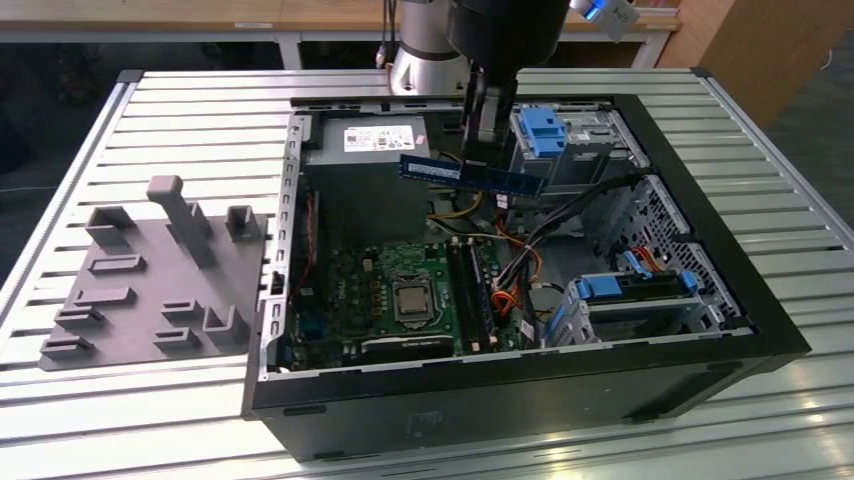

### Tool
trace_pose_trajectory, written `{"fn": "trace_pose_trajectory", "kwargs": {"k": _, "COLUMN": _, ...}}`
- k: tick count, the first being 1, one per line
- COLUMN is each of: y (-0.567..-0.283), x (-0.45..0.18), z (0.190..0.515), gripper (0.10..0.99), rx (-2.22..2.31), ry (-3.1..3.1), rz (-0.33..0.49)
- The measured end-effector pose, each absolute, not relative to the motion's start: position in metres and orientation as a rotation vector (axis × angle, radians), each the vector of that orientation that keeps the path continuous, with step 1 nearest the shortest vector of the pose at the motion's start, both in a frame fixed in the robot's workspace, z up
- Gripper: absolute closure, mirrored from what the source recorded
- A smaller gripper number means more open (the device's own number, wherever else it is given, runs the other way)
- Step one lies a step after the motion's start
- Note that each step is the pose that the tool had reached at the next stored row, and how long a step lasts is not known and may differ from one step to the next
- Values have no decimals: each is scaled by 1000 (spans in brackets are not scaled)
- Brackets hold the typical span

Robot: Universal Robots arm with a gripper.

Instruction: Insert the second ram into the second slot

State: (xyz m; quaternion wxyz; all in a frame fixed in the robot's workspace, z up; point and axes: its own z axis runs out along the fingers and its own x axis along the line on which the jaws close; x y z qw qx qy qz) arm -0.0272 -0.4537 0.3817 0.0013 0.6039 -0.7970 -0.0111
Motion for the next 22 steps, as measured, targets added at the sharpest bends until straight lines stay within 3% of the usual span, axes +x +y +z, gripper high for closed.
{"fn": "trace_pose_trajectory", "kwargs": {"k": 22, "y": -454, "x": -27, "z": 382, "gripper": 953, "rx": 1746, "ry": -2609, "rz": -33}}
